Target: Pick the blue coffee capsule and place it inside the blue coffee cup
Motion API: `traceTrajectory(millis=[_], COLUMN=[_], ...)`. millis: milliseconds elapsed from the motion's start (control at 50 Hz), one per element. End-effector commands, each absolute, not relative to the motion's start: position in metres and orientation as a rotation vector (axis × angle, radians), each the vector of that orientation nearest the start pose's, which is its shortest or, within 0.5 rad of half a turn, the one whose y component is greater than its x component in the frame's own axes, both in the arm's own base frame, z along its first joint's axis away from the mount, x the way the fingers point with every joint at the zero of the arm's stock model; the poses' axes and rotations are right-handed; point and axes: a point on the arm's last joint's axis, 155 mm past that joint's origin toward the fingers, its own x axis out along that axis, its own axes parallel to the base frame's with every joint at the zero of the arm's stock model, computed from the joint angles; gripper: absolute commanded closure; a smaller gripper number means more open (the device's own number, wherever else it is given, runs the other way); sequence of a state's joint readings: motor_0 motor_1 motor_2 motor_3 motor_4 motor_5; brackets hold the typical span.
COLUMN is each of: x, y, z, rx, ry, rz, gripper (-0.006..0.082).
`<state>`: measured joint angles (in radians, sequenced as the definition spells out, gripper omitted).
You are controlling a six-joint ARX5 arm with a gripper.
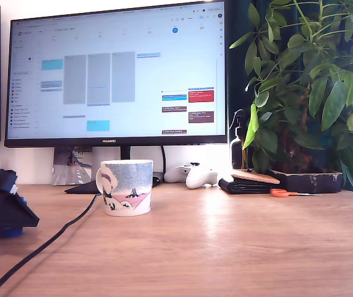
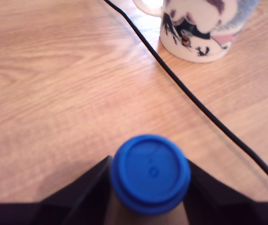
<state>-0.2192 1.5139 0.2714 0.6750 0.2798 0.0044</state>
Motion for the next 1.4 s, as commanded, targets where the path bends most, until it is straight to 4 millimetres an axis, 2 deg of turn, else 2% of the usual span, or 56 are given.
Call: traceTrajectory(millis=[0,180,460,660,900,1380], x=[0.330,0.343,0.380,0.399,0.402,0.419], y=[-0.130,-0.139,-0.151,-0.169,-0.194,-0.243], z=[0.027,0.051,0.114,0.152,0.167,0.165], rx=[0.000,-0.002,-0.006,0.000,0.005,0.008], ry=[0.552,0.456,0.270,0.197,0.180,0.193], rz=[-0.504,-0.522,-0.532,-0.562,-0.616,-0.723], gripper=[0.0521,0.0532,0.0531,0.0531,0.0531,0.0531])
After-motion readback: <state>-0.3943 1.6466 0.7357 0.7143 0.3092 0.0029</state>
